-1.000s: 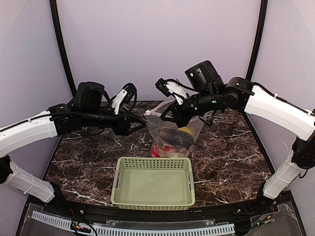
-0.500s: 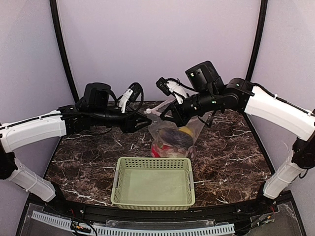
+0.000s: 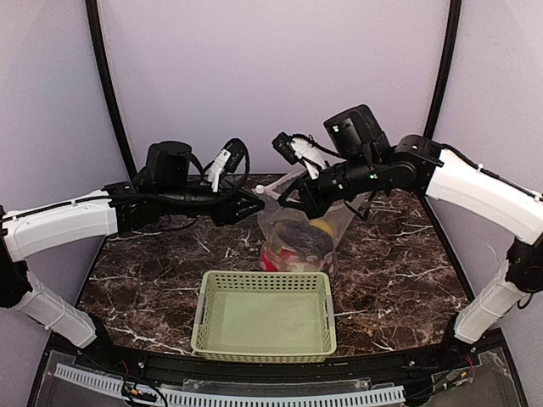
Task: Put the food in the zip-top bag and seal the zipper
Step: Pass from the right arm to the left
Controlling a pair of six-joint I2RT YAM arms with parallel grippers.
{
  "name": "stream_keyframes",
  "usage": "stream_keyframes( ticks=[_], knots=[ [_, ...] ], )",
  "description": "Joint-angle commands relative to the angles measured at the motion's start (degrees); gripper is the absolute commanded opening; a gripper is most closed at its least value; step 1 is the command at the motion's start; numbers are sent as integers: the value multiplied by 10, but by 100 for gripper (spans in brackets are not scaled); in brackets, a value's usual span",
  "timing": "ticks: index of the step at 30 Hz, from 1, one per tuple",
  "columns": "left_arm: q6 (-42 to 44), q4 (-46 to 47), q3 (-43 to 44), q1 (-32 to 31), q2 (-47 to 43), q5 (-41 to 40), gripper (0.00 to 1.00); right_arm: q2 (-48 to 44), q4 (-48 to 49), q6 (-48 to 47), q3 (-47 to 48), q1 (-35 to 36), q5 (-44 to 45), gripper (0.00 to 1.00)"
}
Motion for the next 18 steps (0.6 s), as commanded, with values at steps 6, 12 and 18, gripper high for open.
stream_keyframes(
  ticks=[6, 12, 18],
  knots=[
    [-5, 34, 2, 5, 16, 9, 21, -20, 28, 11, -10, -2, -8, 0],
    [-10, 57, -4, 5, 16, 17, 4, -23, 28, 13, -17, -5, -12, 0],
    [-8, 72, -24, 5, 4, 14, 1, -28, 27, 11, -14, -11, -11, 12]
  ],
)
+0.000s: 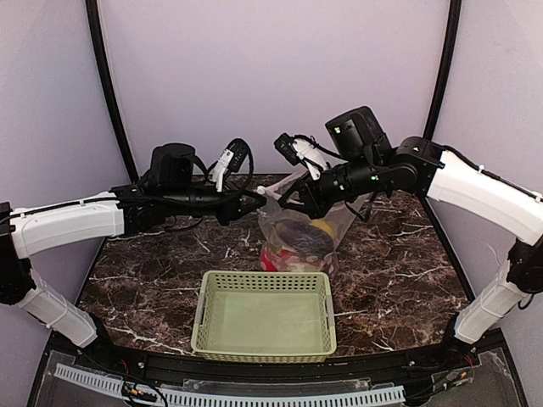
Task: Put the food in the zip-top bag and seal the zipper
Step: Pass from the right arm to the left, then place the zipper food storage bag at the center of the board, then hold the zipper from the zipper food storage bag.
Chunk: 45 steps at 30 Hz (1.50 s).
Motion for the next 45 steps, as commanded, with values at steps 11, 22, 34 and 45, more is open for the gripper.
stream_keyframes(
  ticks=[11, 22, 34, 45],
  knots=[
    [6, 4, -23, 2, -30, -1, 1, 17, -15, -48, 82, -17, -19, 41],
    [-12, -15, -58, 36, -82, 1, 13, 106, -71, -112, 183, -15, -48, 48],
    [-22, -45, -77, 58, -123, 7, 37, 167, -118, -156, 246, -12, -53, 41],
    [-38, -42, -82, 63, -120, 1, 43, 176, -145, -186, 267, 3, -46, 41]
  ],
)
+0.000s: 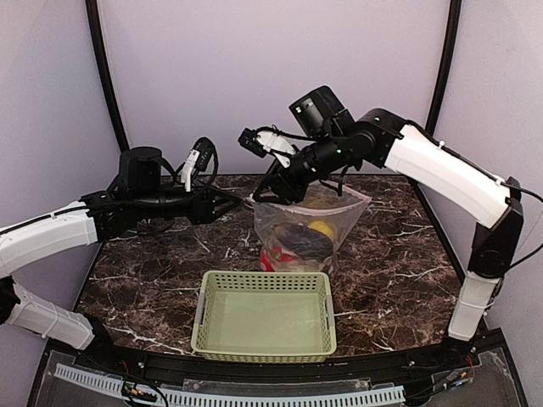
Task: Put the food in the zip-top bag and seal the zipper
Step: Hold the zipper from the zipper food storage bag, then hold the zipper food storage bag at the center of the board.
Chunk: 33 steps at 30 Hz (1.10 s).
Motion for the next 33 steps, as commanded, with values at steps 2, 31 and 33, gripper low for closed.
stream_keyframes(
  ticks=[2, 31, 33],
  knots=[
    [-11, -9, -9, 3, -10, 2, 42, 11, -12, -17, 26, 11, -3, 41],
    [-2, 65, -2, 4, 19, 125, 70, -33, 44, -1, -29, -9, -68, 0],
    [-1, 70, 11, 3, 36, 137, 71, -39, 50, 5, -41, -17, -84, 0]
  ],
)
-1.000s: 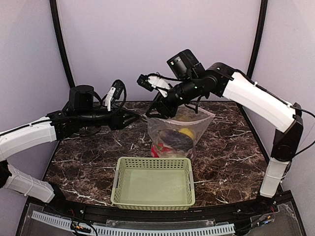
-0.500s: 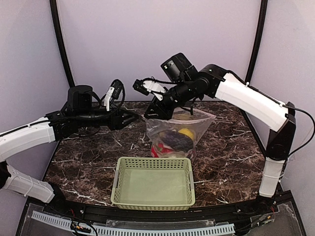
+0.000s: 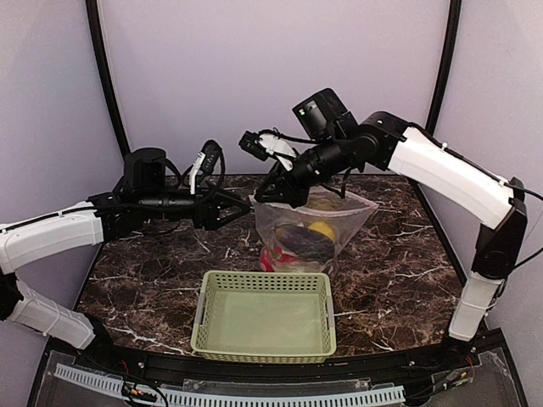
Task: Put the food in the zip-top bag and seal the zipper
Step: Hold the zipper food storage bag at the center of the board.
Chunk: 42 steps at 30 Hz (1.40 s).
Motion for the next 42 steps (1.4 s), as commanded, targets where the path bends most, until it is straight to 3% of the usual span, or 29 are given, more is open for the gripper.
stream_keyframes(
  ticks=[1, 8, 24, 32, 38, 42],
  knots=[
    [7, 31, 28, 3, 35, 53, 71, -36, 46, 20, -27, -21, -54, 0],
    [1, 51, 51, 3, 77, 85, 66, -57, 76, 39, -62, -46, -98, 0],
    [-17, 96, 85, 2, 127, 140, 34, -57, 81, 51, -71, -77, -145, 0],
    [-34, 124, 87, 2, 144, 145, 26, -54, 81, 52, -73, -82, -154, 0],
    [-49, 148, 88, 2, 153, 140, 2, -53, 81, 52, -77, -85, -151, 0],
    [-48, 150, 79, 2, 148, 119, 1, -58, 81, 52, -84, -87, -138, 0]
  ],
)
